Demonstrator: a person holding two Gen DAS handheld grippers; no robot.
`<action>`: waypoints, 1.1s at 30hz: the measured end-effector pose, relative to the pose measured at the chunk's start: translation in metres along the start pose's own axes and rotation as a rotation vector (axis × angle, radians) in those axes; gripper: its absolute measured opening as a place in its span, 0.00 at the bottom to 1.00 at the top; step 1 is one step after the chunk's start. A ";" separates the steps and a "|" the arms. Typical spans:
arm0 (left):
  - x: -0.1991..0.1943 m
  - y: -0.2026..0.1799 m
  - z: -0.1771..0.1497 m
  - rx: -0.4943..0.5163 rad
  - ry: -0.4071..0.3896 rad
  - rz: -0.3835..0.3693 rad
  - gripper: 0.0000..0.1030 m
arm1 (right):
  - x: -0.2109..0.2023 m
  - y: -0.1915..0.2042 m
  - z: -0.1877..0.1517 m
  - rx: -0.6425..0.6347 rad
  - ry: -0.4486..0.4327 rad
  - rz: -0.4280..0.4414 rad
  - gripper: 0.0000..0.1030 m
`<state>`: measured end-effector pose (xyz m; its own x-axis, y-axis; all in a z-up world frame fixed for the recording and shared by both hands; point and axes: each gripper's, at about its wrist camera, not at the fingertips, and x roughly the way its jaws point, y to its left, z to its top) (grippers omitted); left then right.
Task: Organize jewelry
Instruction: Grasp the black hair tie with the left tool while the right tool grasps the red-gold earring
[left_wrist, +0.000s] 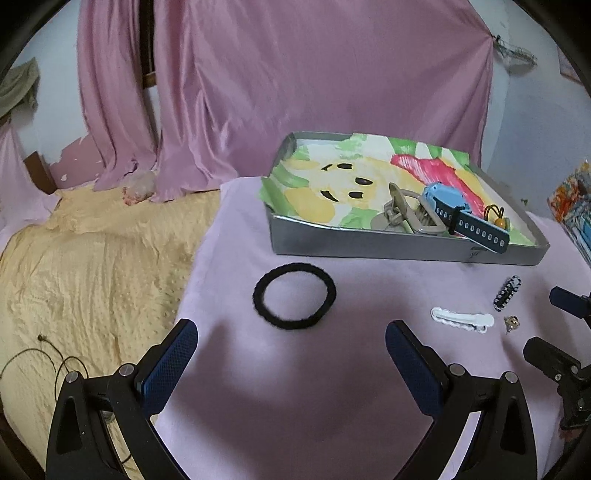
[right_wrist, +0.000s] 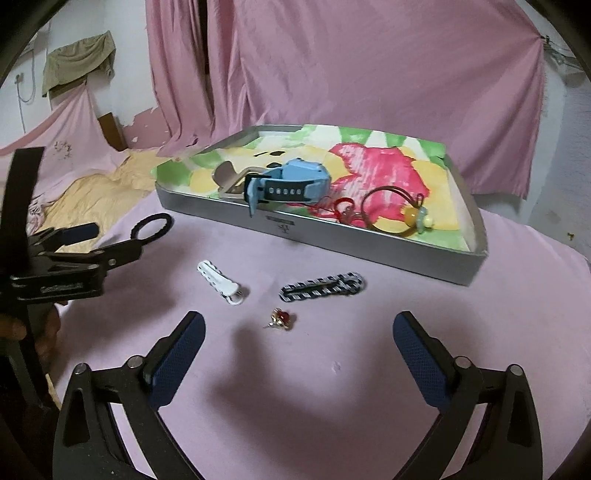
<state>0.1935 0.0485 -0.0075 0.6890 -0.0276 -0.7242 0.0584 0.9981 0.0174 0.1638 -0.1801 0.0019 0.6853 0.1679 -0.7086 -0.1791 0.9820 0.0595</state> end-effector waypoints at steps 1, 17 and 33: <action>0.002 -0.001 0.002 0.005 0.003 -0.003 0.99 | 0.001 0.001 0.001 -0.005 0.007 0.005 0.84; 0.024 -0.011 0.013 0.028 0.087 -0.057 0.52 | 0.018 0.014 0.001 -0.024 0.065 0.095 0.38; 0.022 -0.032 0.015 0.081 0.074 -0.098 0.11 | 0.017 0.009 -0.001 0.020 0.058 0.123 0.22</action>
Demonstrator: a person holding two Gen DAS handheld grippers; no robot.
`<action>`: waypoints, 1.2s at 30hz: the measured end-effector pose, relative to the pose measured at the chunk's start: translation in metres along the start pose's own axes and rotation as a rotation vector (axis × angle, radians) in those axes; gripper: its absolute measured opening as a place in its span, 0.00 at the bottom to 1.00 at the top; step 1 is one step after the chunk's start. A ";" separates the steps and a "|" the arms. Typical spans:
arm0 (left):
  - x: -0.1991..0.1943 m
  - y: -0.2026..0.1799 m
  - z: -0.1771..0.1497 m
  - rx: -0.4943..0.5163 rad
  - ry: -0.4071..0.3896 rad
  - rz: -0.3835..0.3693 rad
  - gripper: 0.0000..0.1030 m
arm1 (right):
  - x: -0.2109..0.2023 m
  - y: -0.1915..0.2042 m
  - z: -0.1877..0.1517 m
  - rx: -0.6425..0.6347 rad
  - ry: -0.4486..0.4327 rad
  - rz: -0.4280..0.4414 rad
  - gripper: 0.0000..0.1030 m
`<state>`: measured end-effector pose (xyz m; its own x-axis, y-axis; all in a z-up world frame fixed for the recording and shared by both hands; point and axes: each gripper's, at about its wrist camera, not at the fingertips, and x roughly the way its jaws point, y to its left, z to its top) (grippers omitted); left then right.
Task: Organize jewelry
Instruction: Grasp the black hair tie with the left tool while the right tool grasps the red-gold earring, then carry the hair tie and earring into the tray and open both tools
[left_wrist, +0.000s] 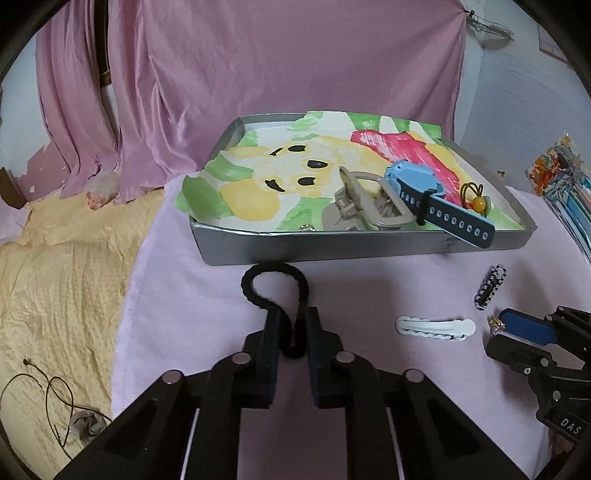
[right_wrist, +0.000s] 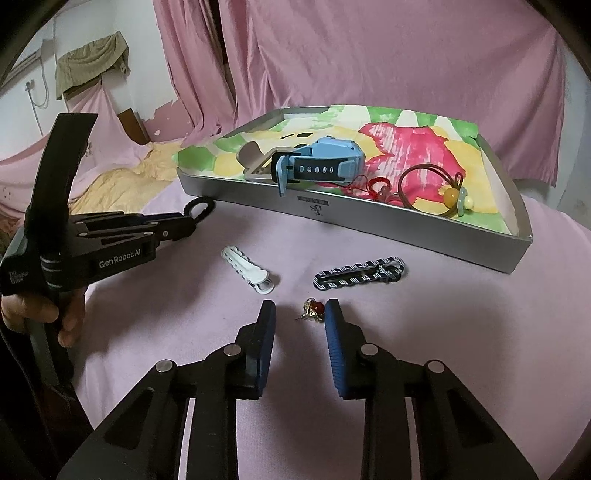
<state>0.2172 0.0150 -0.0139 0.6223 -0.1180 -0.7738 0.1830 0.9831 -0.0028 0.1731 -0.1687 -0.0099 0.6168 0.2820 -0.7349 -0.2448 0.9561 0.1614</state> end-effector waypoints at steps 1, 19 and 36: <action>0.000 0.000 0.000 -0.002 -0.001 0.000 0.10 | 0.000 -0.001 0.000 0.003 0.000 0.002 0.20; -0.036 -0.029 -0.018 -0.007 -0.113 -0.097 0.05 | -0.009 -0.011 -0.008 0.065 -0.062 0.080 0.10; -0.024 -0.036 -0.018 -0.026 -0.056 -0.111 0.01 | -0.018 -0.023 -0.015 0.088 -0.084 0.087 0.10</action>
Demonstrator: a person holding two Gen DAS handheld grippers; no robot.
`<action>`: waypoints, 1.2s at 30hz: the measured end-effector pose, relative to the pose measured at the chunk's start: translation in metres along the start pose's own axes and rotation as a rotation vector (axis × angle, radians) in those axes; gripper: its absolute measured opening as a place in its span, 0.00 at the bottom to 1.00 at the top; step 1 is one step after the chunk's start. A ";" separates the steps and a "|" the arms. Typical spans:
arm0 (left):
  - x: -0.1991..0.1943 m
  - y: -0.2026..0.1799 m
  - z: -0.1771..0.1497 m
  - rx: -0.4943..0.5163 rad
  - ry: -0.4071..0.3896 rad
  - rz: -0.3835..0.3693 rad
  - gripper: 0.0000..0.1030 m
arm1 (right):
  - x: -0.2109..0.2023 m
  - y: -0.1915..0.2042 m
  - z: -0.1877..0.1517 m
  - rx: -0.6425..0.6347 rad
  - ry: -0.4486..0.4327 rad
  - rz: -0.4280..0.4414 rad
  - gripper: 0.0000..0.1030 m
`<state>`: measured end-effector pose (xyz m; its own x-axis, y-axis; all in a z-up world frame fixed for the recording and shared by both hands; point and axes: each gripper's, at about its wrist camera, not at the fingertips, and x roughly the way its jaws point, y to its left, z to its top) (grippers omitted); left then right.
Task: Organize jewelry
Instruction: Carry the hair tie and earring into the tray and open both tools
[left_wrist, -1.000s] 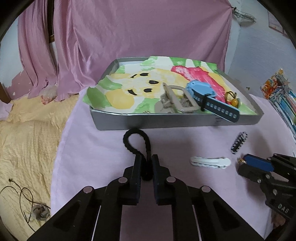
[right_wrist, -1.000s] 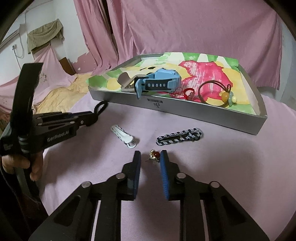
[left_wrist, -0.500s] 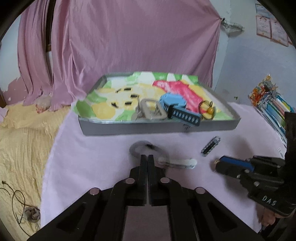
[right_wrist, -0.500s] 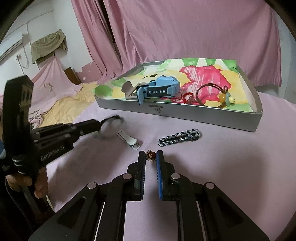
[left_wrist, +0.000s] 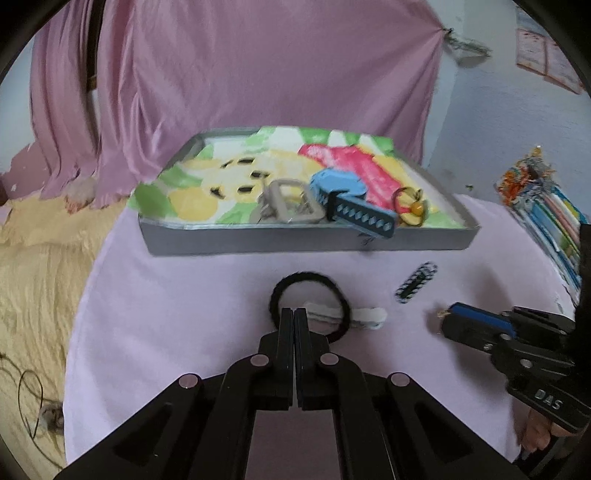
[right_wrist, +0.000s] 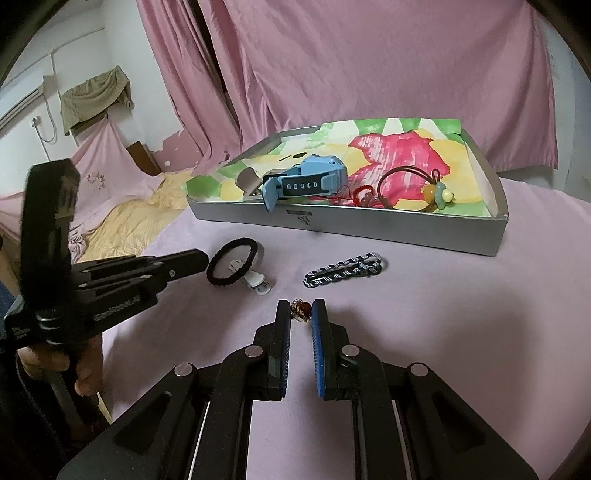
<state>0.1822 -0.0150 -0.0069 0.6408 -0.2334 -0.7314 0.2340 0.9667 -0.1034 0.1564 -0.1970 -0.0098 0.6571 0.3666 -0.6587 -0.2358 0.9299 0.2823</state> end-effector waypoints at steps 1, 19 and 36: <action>0.003 0.002 0.000 -0.009 0.012 0.007 0.01 | 0.000 0.000 0.000 0.002 0.000 0.001 0.10; 0.022 -0.003 0.010 0.049 0.063 0.060 0.05 | 0.010 -0.006 0.001 0.022 0.022 0.025 0.10; -0.029 0.020 0.039 -0.114 -0.206 0.032 0.05 | -0.013 -0.016 0.034 -0.007 -0.117 -0.041 0.10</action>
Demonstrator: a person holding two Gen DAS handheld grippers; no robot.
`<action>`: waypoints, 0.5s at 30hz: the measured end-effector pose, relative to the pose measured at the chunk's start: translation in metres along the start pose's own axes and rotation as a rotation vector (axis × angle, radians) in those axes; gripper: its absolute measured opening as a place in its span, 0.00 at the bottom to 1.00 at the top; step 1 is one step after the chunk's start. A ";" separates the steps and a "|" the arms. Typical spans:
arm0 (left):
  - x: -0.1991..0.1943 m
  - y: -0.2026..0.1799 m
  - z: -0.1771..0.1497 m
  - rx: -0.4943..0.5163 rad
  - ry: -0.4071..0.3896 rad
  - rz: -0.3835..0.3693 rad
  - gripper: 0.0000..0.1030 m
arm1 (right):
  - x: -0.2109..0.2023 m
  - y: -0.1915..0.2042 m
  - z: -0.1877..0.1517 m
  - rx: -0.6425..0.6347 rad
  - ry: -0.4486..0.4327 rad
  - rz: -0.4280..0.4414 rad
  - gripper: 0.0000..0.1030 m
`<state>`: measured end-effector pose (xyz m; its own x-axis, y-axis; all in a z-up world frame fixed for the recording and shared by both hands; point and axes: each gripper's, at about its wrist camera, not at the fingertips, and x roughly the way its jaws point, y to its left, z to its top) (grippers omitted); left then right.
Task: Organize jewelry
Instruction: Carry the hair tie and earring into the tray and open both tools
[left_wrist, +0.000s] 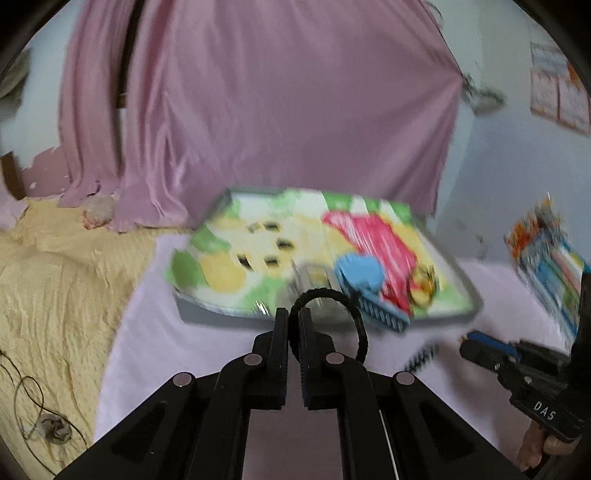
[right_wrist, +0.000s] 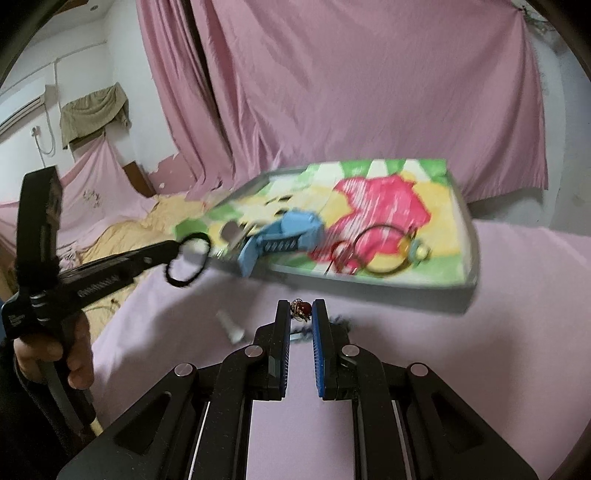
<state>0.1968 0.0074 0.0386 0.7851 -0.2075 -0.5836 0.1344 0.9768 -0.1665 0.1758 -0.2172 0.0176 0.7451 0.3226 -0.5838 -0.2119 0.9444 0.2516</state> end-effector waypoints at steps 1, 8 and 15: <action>0.001 0.005 0.004 -0.031 -0.013 0.002 0.05 | 0.001 -0.002 0.003 0.003 -0.009 -0.006 0.10; 0.034 0.023 0.023 -0.124 -0.006 0.063 0.05 | 0.026 -0.008 0.028 0.004 -0.028 -0.029 0.10; 0.071 0.027 0.020 -0.130 0.066 0.080 0.05 | 0.060 -0.007 0.038 -0.010 0.027 -0.046 0.10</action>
<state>0.2684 0.0205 0.0085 0.7480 -0.1368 -0.6495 -0.0092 0.9763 -0.2162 0.2461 -0.2067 0.0098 0.7371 0.2807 -0.6147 -0.1846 0.9587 0.2165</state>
